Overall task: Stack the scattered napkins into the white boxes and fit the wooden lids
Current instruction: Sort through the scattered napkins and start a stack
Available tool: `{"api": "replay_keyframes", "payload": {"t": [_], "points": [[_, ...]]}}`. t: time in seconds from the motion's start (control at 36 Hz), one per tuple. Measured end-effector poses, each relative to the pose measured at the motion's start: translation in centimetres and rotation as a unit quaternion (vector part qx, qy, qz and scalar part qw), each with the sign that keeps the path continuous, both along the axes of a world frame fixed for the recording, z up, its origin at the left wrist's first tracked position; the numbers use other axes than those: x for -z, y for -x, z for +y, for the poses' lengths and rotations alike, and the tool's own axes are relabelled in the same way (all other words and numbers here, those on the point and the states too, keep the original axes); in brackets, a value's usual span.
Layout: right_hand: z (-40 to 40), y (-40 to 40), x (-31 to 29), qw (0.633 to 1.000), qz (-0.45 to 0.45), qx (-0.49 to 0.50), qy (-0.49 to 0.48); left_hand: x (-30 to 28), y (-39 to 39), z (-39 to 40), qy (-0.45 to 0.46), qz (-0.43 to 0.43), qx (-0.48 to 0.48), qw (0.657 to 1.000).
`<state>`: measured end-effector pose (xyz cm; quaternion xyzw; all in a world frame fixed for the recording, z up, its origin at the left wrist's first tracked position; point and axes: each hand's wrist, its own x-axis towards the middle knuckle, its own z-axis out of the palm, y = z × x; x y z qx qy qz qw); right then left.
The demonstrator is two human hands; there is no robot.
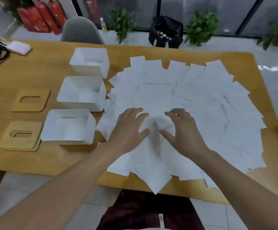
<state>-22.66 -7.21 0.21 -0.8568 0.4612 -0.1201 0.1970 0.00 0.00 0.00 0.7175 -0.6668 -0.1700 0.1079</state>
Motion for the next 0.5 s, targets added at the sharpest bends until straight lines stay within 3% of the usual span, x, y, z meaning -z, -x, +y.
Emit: {"api": "replay_keyframes", "payload": {"t": [0.22,0.5], "points": [[-1.8,-2.5,6.3,0.993,0.008,-0.006,0.118,6.5,0.3,-0.1,0.061,0.002,-0.01,0.998],[-2.0,-2.3,8.1,0.978,-0.016,0.004,0.206,9.3,0.6,1.1,0.133,0.001,-0.01,0.991]]}}
